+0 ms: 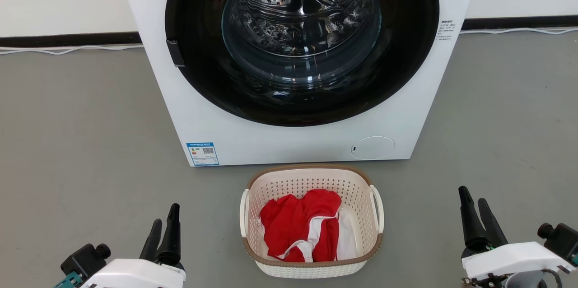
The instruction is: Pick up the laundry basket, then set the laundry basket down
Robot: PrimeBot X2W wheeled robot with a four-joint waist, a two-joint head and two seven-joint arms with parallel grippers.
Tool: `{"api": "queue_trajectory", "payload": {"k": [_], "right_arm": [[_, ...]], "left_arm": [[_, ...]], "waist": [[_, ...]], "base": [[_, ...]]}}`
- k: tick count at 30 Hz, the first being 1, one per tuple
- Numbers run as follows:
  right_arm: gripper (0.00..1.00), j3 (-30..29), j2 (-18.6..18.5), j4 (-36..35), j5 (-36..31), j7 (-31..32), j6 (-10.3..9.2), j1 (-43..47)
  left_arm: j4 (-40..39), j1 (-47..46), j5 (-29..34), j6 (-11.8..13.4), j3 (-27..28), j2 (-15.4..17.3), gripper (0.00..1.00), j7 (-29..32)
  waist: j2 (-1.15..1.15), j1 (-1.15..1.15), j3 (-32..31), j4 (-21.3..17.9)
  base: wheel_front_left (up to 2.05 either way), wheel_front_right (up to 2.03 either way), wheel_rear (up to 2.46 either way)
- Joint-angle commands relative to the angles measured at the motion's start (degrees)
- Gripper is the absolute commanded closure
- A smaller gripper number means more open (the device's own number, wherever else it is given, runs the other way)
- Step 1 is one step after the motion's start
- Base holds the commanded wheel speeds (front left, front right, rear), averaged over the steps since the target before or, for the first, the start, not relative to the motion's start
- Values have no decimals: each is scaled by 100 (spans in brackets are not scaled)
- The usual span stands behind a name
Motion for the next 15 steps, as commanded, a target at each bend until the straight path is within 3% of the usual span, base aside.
{"api": "queue_trajectory", "payload": {"k": [1,15], "right_arm": [[0,108,-118,-200,-220,-102,24,-212],[0,206,-208,-130,-1192,-337,29,-242]], "left_arm": [[-194,-209,246,4,60,56,0,-88],[-326,-191,1549,-6,-33,65,0,-323]], "waist": [[0,0,1,0],[0,0,9,30]], "base": [[0,0,0],[0,0,0]]}}
